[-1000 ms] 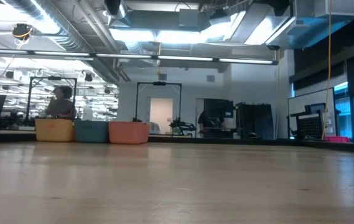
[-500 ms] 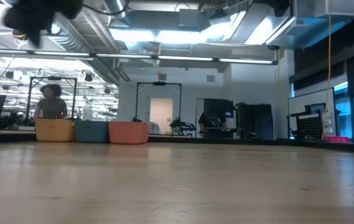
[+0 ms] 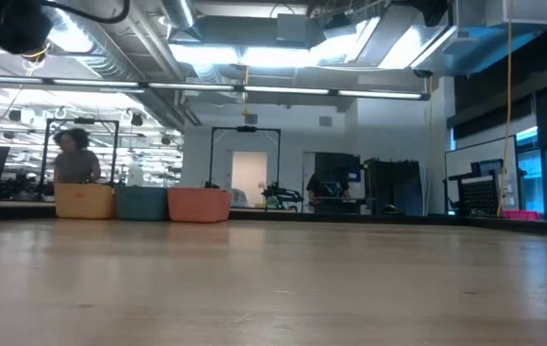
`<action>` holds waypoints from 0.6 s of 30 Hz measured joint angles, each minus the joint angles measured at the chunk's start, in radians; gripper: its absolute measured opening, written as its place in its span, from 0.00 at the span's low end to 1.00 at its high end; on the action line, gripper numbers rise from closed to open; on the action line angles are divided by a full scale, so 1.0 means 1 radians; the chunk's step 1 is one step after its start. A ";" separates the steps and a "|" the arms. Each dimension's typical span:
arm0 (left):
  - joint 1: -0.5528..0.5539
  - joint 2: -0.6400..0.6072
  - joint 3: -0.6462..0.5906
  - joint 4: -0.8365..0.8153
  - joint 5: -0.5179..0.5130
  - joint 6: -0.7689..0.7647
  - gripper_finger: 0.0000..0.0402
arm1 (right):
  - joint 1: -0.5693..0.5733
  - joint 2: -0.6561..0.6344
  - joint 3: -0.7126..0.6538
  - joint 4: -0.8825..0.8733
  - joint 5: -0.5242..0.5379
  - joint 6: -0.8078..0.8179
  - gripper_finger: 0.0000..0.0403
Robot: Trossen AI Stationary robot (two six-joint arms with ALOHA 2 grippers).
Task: Sort & place blocks by color
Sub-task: Put the blue block into the orange bin
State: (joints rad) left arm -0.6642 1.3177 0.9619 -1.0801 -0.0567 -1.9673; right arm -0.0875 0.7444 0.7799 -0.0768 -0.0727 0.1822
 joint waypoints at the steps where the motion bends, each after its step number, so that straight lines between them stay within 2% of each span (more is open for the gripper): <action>1: -0.006 0.023 0.000 0.009 -0.004 -0.013 0.53 | 0.000 0.000 0.000 -0.001 0.000 0.000 0.85; 8: -0.011 0.132 0.000 0.031 -0.013 -0.021 0.53 | 0.000 0.000 0.000 -0.006 0.000 0.000 0.85; 18: -0.009 0.192 -0.016 0.071 -0.038 -0.049 0.53 | 0.000 0.000 0.000 -0.024 0.000 0.000 0.85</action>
State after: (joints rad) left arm -0.6736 1.5094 0.9458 -1.0093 -0.0945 -2.0164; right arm -0.0875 0.7444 0.7799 -0.1011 -0.0727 0.1820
